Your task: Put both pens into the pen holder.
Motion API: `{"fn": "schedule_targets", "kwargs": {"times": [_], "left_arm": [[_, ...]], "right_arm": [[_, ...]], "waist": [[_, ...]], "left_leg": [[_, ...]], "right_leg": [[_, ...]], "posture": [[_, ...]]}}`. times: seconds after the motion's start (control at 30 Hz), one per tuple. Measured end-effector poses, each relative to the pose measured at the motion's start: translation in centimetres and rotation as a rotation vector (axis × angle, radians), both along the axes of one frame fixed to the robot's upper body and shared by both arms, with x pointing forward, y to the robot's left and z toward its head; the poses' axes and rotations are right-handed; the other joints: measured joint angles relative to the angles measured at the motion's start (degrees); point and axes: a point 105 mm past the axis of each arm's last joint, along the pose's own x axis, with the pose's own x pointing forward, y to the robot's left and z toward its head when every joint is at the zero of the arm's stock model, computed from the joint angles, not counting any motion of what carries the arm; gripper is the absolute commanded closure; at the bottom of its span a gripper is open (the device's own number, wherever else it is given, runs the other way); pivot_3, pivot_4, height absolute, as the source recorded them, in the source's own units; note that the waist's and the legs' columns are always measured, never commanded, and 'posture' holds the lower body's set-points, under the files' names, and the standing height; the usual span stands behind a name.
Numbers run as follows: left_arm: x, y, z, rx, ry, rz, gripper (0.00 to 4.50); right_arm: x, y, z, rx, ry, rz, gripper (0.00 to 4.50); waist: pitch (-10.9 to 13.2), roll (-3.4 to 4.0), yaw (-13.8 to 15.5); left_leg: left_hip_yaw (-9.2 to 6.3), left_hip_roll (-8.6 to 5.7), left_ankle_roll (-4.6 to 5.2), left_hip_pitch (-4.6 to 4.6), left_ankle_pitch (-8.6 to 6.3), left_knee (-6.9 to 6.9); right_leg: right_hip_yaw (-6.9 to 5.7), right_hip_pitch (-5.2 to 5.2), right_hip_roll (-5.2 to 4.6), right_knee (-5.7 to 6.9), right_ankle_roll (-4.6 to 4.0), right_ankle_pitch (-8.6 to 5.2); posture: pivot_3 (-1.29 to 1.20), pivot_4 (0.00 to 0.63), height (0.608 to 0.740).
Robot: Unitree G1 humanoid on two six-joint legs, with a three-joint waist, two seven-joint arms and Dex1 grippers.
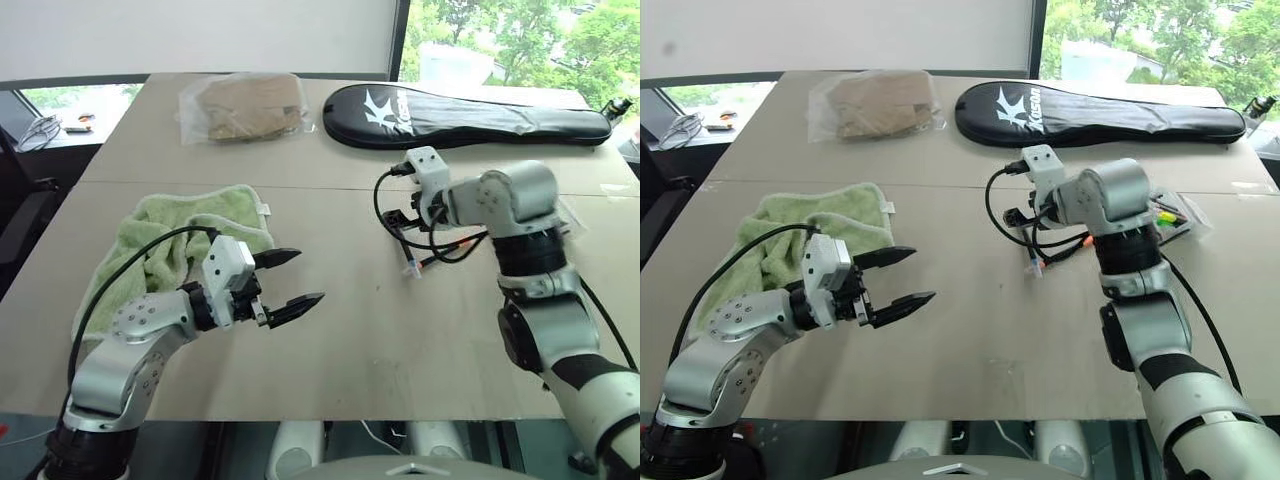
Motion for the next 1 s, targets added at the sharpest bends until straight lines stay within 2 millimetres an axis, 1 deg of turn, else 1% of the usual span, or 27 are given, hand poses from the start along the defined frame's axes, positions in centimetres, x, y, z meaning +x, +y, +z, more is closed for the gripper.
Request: {"fn": "schedule_targets", "kwargs": {"times": [0.03, 0.07, 0.1, 0.23, 0.27, 0.33, 0.43, 0.5, 0.53, 0.57, 0.6, 0.63, 0.67, 0.73, 0.77, 0.8, 0.83, 0.87, 0.9, 0.93, 1.0], "left_arm": [[0.0, 0.1, 0.0, 0.0, -0.001, 0.006, 0.0], [-0.1, 0.1, 0.0, -0.002, -0.004, 0.017, 0.0], [-0.1, 0.1, 0.1, -0.006, -0.007, 0.024, 0.0], [-0.4, 0.0, -0.1, -0.017, -0.005, 0.039, 0.0], [-0.4, 0.0, -0.2, -0.019, -0.003, 0.043, 0.0], [-0.4, 0.1, -0.3, -0.025, 0.003, 0.059, 0.0], [-0.4, 0.0, -0.4, -0.029, 0.003, 0.065, 0.0], [-0.3, -0.1, -0.2, -0.04, -0.001, 0.071, 0.0], [-0.2, -0.2, -0.1, -0.054, -0.001, 0.076, 0.0], [-0.1, -0.4, 0.2, -0.074, -0.004, 0.072, 0.0], [0.1, -0.6, 0.6, -0.09, -0.012, 0.072, 0.0], [0.2, -0.8, 1.1, -0.108, -0.014, 0.065, 0.0], [0.4, -1.2, 1.7, -0.139, -0.018, 0.057, 0.0], [0.4, -1.7, 2.4, -0.169, -0.018, 0.041, 0.0], [0.4, -2.1, 3.0, -0.198, -0.018, 0.029, 0.0], [0.4, -2.6, 3.3, -0.219, -0.01, 0.008, 0.0], [0.3, -3.0, 3.9, -0.244, -0.014, -0.013, 0.0], [0.3, -3.7, 4.6, -0.27, -0.013, -0.051, 0.0], [0.3, -4.4, 5.3, -0.285, -0.014, -0.091, 0.0], [0.2, -5.2, 6.2, -0.3, -0.018, -0.14, 0.0], [0.2, -6.0, 7.3, -0.318, -0.031, -0.195, 0.0]], "right_arm": [[0.2, 0.1, -0.6, -0.023, 0.014, 0.0, 1.38], [0.4, 0.1, -1.2, -0.047, 0.021, 0.004, 1.74], [0.7, 0.4, -1.6, -0.067, 0.02, 0.02, 2.28], [1.0, 2.0, -1.8, -0.106, 0.009, 0.105, 4.23], [1.1, 2.2, -1.8, -0.118, 0.003, 0.121, 4.45], [1.2, 2.2, -2.0, -0.126, 0.002, 0.139, 4.45], [1.2, 1.9, -1.9, -0.121, -0.001, 0.149, 4.45], [1.2, 1.2, -1.4, -0.06, -0.006, 0.137, 4.45], [1.2, 1.0, -0.8, -0.013, -0.021, 0.133, 4.45], [1.1, 0.7, 0.3, 0.055, -0.057, 0.13, 4.45], [1.1, 0.3, 1.9, 0.127, -0.107, 0.131, 4.45], [0.9, -0.2, 4.2, 0.209, -0.192, 0.135, 4.45], [0.5, -1.3, 6.9, 0.295, -0.325, 0.138, 4.45], [-0.6, -3.0, 10.3, 0.373, -0.501, 0.139, 4.45], [-1.5, -4.2, 12.2, 0.425, -0.616, 0.137, 4.45], [-2.3, -5.1, 13.1, 0.439, -0.699, 0.134, 4.45], [-3.1, -6.1, 13.4, 0.439, -0.762, 0.128, 4.45], [-4.0, -7.5, 13.2, 0.394, -0.822, 0.112, 4.45], [-4.6, -8.8, 12.7, 0.318, -0.864, 0.092, 4.45], [-5.2, -10.3, 11.9, 0.202, -0.908, 0.073, 4.45], [-5.6, -12.0, 11.0, 0.054, -0.958, 0.052, 4.45]], "waist": [[0.0, 0.0, -0.1], [0.0, 0.0, -0.2], [0.0, 0.0, -0.2], [-0.1, 0.01, -0.5], [-0.1, 0.02, -0.5], [-0.1, 0.02, -0.5], [-0.1, 0.04, -0.5], [0.0, 0.08, -0.1], [0.0, 0.12, 0.0], [0.0, 0.14, 0.2], [0.0, 0.14, 0.3], [0.0, 0.14, 0.4], [0.0, 0.12, 0.9], [0.0, 0.11, 1.1], [0.0, 0.1, 1.2], [0.0, 0.1, 1.2], [0.0, 0.08, 1.3], [-0.1, 0.07, 1.6], [-0.1, 0.08, 1.9], [0.0, 0.09, 2.0], [-0.1, 0.13, 1.3]], "left_leg": [[0.0, 0.0, 0.01, 0.02, 0.0, 0.0], [-0.01, 0.01, 0.01, 0.07, 0.01, 0.03], [-0.03, 0.03, 0.01, 0.08, 0.01, 0.04], [-0.11, 0.19, 0.0, 0.26, 0.01, 0.09], [-0.12, 0.22, 0.0, 0.38, 0.01, 0.09], [-0.14, 0.27, 0.0, 0.61, 0.01, 0.06], [-0.19, 0.28, 0.0, 0.68, 0.0, 0.05], [-0.18, 0.27, -0.01, 0.63, 0.0, 0.05], [-0.18, 0.26, -0.01, 0.57, 0.0, 0.05], [-0.17, 0.23, -0.01, 0.42, 0.0, 0.06], [-0.17, 0.2, -0.01, 0.22, 0.01, 0.11], [-0.18, 0.19, -0.01, 0.04, 0.01, 0.11], [-0.19, 0.18, -0.01, -0.02, 0.01, 0.12], [-0.17, 0.17, -0.01, 0.02, 0.0, 0.12], [-0.17, 0.17, -0.02, 0.03, 0.0, 0.11], [-0.16, 0.17, -0.01, 0.04, 0.0, 0.09], [-0.18, 0.17, -0.01, 0.04, 0.0, 0.1], [-0.19, 0.17, -0.01, 0.04, 0.0, 0.1], [-0.24, 0.14, -0.01, 0.03, 0.0, 0.11], [-0.25, 0.09, -0.01, 0.05, 0.0, 0.13], [-0.07, 0.06, 0.0, 0.18, 0.01, 0.2]], "right_leg": [[0.0, 0.0, 0.01, 0.02, -0.01, 0.0], [0.01, 0.02, 0.03, 0.06, -0.01, 0.01], [0.02, 0.02, 0.06, 0.09, -0.01, 0.01], [0.08, 0.13, 0.29, 0.13, -0.12, 0.08], [0.08, 0.25, 0.34, 0.13, -0.15, 0.07], [0.08, 0.43, 0.37, 0.12, -0.34, -0.05], [0.13, 0.46, 0.38, 0.13, -0.36, -0.06], [0.17, 0.45, 0.36, 0.1, -0.36, -0.05], [0.18, 0.41, 0.34, 0.09, -0.3, -0.02], [0.15, 0.36, 0.35, 0.07, -0.15, 0.07], [0.12, 0.25, 0.36, 0.06, -0.13, 0.09], [0.15, 0.1, 0.35, 0.05, -0.12, 0.1], [0.09, 0.09, 0.35, 0.02, -0.1, 0.09], [0.15, 0.11, 0.35, 0.03, -0.06, 0.07], [0.15, 0.11, 0.36, 0.02, -0.05, 0.06], [0.16, 0.11, 0.37, 0.02, -0.05, 0.06], [0.11, 0.13, 0.37, 0.02, -0.05, 0.05], [0.08, 0.15, 0.37, 0.03, -0.05, 0.04], [0.05, 0.18, 0.38, 0.03, -0.05, 0.04], [0.1, 0.2, 0.38, 0.04, -0.03, 0.03], [0.36, 0.23, 0.39, 0.03, 0.13, -0.06]], "posture": [[0.0, 0.15, 0.74], [0.0, 0.15, 0.74], [0.0, 0.15, 0.74], [0.0, 0.15, 0.74], [0.0, 0.15, 0.74], [0.0, 0.15, 0.74], [0.0, 0.15, 0.74], [0.0, 0.15, 0.74], [0.0, 0.15, 0.74], [0.0, 0.15, 0.74], [0.0, 0.15, 0.74], [0.0, 0.15, 0.74], [0.0, 0.15, 0.74], [0.0, 0.15, 0.74], [0.0, 0.15, 0.74], [0.0, 0.15, 0.74], [0.0, 0.15, 0.74], [0.0, 0.15, 0.74], [0.0, 0.15, 0.74], [0.0, 0.15, 0.74], [0.0, 0.15, 0.74]]}}
